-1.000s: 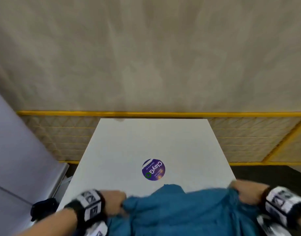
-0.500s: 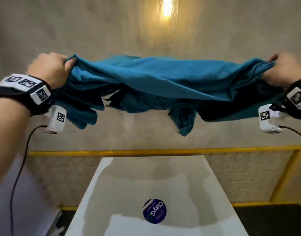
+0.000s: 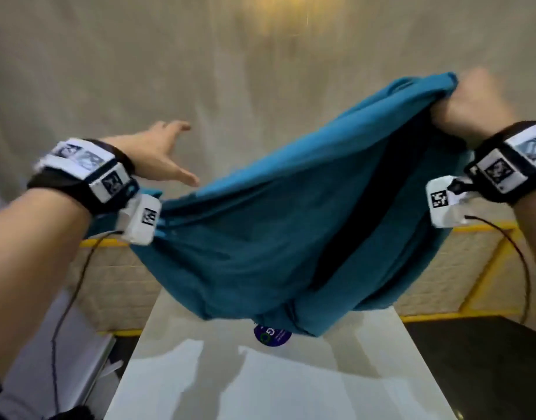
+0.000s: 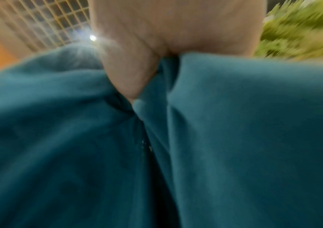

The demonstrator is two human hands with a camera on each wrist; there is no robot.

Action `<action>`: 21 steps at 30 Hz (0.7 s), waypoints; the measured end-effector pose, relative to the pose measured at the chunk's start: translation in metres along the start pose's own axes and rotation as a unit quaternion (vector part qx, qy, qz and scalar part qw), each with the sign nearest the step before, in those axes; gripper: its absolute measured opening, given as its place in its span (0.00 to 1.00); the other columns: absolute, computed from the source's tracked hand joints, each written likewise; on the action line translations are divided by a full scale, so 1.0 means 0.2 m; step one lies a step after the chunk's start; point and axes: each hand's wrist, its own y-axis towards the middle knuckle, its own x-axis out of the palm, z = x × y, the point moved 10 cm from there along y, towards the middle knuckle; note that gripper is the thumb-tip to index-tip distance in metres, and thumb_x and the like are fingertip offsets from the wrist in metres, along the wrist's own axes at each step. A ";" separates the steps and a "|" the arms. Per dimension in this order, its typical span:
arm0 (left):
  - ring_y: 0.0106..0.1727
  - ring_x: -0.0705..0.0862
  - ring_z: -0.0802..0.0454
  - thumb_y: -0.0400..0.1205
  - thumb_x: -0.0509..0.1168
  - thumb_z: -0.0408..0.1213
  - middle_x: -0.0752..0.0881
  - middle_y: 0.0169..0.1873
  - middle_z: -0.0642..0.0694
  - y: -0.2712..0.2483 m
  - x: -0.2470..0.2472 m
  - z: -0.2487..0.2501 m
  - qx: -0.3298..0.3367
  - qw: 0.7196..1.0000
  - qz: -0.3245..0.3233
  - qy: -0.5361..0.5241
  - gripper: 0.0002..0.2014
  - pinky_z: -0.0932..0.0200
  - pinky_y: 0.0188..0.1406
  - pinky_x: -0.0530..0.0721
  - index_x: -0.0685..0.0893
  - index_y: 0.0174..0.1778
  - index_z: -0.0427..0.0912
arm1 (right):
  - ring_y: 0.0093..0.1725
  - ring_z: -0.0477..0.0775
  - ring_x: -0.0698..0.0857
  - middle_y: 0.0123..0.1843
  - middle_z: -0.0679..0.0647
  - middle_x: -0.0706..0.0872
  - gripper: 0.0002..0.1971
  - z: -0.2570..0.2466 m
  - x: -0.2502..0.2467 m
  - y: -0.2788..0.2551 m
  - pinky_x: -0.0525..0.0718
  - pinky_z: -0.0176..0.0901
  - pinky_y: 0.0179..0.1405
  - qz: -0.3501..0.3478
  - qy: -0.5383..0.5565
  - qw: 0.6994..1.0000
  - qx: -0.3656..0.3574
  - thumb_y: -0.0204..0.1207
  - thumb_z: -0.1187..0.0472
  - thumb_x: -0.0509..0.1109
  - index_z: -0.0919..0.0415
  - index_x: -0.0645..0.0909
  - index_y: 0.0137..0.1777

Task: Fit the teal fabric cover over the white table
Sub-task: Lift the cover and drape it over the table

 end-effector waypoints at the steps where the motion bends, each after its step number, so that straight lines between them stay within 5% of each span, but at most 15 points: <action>1: 0.85 0.65 0.42 0.63 0.84 0.60 0.61 0.86 0.40 -0.04 0.07 0.28 0.082 0.992 -0.010 -0.092 0.64 0.43 0.86 0.64 0.51 0.88 0.50 | 0.45 0.54 0.83 0.41 0.78 0.84 0.17 -0.15 0.09 -0.06 0.71 0.50 0.34 -0.023 0.025 0.999 -0.026 0.71 0.59 0.60 0.75 0.81 0.41; 3: 0.85 0.64 0.46 0.65 0.85 0.50 0.62 0.85 0.39 -0.13 0.18 0.74 0.195 0.950 0.017 -0.243 0.62 0.53 0.86 0.63 0.52 0.88 0.43 | 0.36 0.46 0.73 0.31 0.74 0.79 0.09 -0.47 0.25 -0.20 0.68 0.48 0.27 -0.036 0.062 0.992 -0.104 0.70 0.63 0.67 0.70 0.80 0.32; 6: 0.65 0.86 0.39 0.77 0.67 0.35 0.89 0.60 0.32 -0.12 0.20 0.86 0.160 0.926 0.077 -0.334 0.18 0.59 0.50 0.77 0.84 0.62 0.32 | 0.31 0.52 0.76 0.27 0.59 0.78 0.04 -0.74 0.33 -0.36 0.68 0.47 0.28 -0.010 0.100 0.975 -0.199 0.63 0.62 0.71 0.61 0.78 0.32; 7: 0.56 0.88 0.43 0.77 0.60 0.33 0.91 0.52 0.32 -0.09 0.19 0.80 0.142 0.921 0.100 -0.348 0.15 0.57 0.43 0.75 0.86 0.53 0.30 | 0.33 0.56 0.80 0.30 0.56 0.82 0.06 -0.73 0.34 -0.40 0.73 0.47 0.30 -0.004 0.102 0.974 -0.203 0.62 0.59 0.72 0.59 0.79 0.36; 10: 0.44 0.84 0.49 0.66 0.51 0.30 0.91 0.42 0.35 -0.06 0.08 0.65 0.130 0.928 0.131 -0.323 0.22 0.56 0.44 0.78 0.88 0.45 0.32 | 0.45 0.65 0.86 0.41 0.59 0.89 0.15 -0.51 0.60 -0.51 0.82 0.50 0.38 -0.074 0.024 0.984 -0.162 0.60 0.54 0.74 0.55 0.81 0.47; 14: 0.54 0.87 0.35 0.72 0.58 0.26 0.92 0.48 0.36 -0.11 0.08 0.51 0.120 0.976 0.120 -0.139 0.20 0.47 0.54 0.87 0.91 0.50 0.44 | 0.48 0.71 0.87 0.45 0.66 0.89 0.11 0.00 0.89 -0.60 0.84 0.53 0.42 -0.154 -0.130 0.979 0.008 0.67 0.61 0.71 0.58 0.86 0.50; 17: 0.51 0.86 0.30 0.69 0.59 0.27 0.90 0.44 0.34 -0.17 0.02 0.11 0.041 0.986 0.144 -0.068 0.16 0.44 0.49 0.86 0.87 0.47 0.44 | 0.46 0.75 0.86 0.44 0.72 0.87 0.11 0.41 0.68 -0.62 0.84 0.57 0.41 -0.109 -0.172 0.968 0.145 0.65 0.64 0.70 0.65 0.86 0.47; 21: 0.52 0.87 0.25 0.71 0.62 0.25 0.89 0.48 0.27 -0.28 -0.14 -0.08 0.014 0.981 0.195 0.002 0.13 0.37 0.51 0.87 0.86 0.47 0.41 | 0.44 0.75 0.85 0.46 0.82 0.82 0.23 0.58 0.36 -0.37 0.81 0.64 0.43 0.013 -0.090 0.985 0.149 0.61 0.60 0.57 0.77 0.82 0.49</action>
